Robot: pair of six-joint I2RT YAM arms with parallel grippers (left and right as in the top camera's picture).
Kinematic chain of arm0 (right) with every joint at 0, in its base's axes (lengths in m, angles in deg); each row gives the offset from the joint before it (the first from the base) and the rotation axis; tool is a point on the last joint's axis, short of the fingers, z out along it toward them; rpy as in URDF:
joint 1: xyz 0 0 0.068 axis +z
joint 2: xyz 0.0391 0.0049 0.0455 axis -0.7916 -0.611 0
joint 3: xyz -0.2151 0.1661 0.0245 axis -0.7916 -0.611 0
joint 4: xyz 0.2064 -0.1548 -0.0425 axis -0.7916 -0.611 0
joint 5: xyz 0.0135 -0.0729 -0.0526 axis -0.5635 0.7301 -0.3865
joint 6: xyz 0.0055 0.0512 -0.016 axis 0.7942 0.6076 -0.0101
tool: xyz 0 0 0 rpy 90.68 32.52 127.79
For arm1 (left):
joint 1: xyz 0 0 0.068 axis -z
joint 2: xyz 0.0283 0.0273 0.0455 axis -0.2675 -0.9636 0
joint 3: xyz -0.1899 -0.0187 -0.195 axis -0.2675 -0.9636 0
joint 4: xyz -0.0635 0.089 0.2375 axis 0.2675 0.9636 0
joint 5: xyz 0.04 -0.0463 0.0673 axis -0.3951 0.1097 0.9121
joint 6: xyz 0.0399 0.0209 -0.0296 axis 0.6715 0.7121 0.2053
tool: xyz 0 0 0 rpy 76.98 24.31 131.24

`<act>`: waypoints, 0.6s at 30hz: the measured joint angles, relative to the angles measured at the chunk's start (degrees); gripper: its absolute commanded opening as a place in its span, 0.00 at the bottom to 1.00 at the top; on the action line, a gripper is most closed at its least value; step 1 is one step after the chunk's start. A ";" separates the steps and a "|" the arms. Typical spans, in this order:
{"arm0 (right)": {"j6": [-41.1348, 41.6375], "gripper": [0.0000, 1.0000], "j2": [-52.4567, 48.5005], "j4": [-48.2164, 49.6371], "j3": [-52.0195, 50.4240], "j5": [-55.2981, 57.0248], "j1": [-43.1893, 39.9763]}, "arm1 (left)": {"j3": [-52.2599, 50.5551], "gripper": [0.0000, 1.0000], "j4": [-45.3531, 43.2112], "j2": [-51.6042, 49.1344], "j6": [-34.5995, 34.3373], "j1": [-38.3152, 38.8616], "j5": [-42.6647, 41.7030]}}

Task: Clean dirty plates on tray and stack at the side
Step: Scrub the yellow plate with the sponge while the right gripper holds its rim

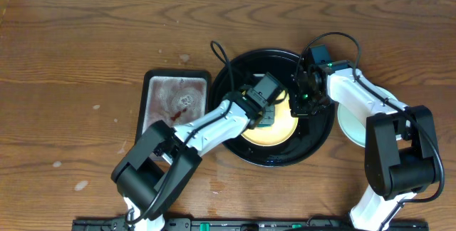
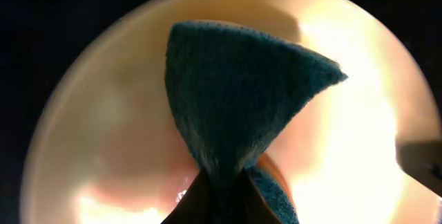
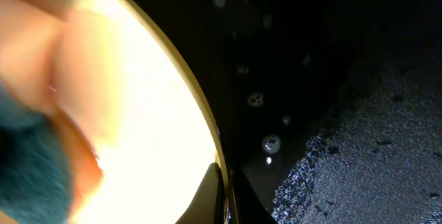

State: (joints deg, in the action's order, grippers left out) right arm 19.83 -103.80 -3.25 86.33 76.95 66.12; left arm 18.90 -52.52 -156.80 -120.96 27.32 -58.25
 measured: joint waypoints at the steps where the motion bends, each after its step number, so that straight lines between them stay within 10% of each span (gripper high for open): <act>1: 0.00 0.01 0.00 0.00 0.00 0.00 0.00 | 0.00 0.07 0.13 0.11 0.52 -0.48 0.15; 18: 0.00 0.01 0.00 -0.04 0.00 0.04 0.00 | -0.87 0.07 -4.07 6.56 -1.95 0.26 -6.32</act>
State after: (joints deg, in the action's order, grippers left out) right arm 19.83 -103.80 -3.30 86.33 76.99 66.12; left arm 18.02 -56.59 -150.24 -122.90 27.58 -64.56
